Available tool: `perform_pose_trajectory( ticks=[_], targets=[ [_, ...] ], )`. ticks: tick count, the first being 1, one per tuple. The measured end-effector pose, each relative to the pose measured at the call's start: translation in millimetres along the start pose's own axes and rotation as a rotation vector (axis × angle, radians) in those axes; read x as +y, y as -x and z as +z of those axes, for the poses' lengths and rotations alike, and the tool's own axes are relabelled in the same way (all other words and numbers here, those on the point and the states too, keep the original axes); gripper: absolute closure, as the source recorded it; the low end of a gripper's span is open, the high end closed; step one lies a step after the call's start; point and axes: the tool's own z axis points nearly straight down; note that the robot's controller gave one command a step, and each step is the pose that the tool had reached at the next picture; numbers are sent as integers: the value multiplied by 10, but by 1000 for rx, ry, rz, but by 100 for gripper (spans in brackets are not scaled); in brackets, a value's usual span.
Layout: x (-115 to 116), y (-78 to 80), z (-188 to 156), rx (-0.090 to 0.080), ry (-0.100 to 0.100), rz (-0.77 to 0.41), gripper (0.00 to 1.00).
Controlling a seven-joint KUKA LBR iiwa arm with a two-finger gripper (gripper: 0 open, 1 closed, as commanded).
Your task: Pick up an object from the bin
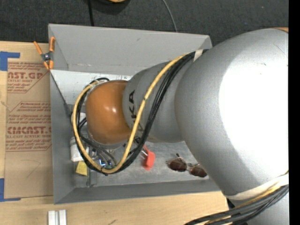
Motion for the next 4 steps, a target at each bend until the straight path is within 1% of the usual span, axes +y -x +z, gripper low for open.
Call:
perform_pose_trajectory(
  ticks=[1, 2, 3, 4],
  targets=[
    [-2, -81, 290, -9, 2, 23, 0],
    [23, -114, 314, -4, 1, -241, 100],
    [25, -115, 314, -4, 1, -242, 100],
    [34, -115, 185, -4, 3, -242, 100]
  ],
)
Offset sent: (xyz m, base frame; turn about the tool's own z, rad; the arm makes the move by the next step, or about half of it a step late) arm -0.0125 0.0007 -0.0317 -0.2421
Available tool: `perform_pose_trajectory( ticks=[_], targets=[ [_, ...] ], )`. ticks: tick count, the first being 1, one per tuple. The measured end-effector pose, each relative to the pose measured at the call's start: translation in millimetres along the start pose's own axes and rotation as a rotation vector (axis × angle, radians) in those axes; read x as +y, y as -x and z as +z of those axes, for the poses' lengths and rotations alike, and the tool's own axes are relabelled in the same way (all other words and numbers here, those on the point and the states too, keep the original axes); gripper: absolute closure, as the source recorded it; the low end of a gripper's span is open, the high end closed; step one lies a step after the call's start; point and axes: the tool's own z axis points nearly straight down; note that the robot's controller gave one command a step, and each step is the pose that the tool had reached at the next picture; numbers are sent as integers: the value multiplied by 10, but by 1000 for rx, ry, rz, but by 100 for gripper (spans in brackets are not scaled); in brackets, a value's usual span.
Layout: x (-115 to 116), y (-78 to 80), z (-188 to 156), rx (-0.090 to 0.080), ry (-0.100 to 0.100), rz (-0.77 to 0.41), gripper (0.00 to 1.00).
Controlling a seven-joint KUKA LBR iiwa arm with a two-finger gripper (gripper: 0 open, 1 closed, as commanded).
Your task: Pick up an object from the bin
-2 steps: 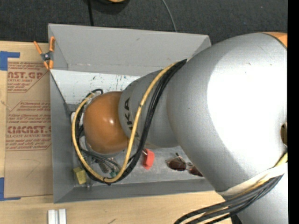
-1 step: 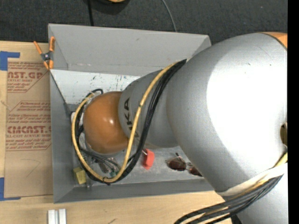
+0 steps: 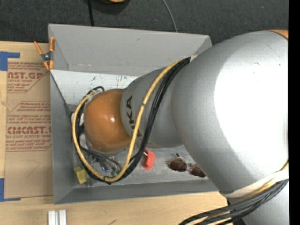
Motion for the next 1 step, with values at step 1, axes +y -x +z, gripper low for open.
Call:
perform_pose_trajectory(
  ticks=[1],
  targets=[
    [1, -2, -60, 0, 1, 0, 100]
  ],
)
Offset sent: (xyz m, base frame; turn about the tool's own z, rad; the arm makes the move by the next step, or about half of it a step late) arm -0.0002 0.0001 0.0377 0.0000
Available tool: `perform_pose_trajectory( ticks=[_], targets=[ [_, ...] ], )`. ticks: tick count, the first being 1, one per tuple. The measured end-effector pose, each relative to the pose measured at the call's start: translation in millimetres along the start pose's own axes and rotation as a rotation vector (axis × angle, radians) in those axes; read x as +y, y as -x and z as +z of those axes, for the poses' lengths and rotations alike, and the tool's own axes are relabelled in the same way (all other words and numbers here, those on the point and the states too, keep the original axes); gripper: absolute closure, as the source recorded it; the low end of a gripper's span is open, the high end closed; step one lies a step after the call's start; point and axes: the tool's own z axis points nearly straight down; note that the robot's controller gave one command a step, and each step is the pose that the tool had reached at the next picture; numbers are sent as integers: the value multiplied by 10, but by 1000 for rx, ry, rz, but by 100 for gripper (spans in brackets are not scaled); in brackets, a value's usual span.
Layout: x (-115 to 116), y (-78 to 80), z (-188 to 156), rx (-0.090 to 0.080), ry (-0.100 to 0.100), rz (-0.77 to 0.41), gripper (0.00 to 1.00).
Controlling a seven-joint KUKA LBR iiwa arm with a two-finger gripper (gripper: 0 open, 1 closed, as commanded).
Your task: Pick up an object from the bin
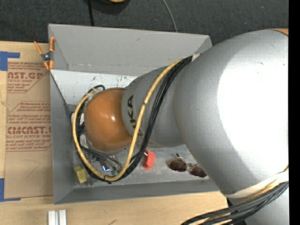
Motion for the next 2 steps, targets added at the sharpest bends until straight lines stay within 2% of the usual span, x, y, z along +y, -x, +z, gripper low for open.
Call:
perform_pose_trajectory(
  ticks=[1, 2],
  targets=[
    [6, 10, -323, -3, 0, 0, 100],
    [10, 29, -1113, -9, 1, 0, 100]
  ],
)
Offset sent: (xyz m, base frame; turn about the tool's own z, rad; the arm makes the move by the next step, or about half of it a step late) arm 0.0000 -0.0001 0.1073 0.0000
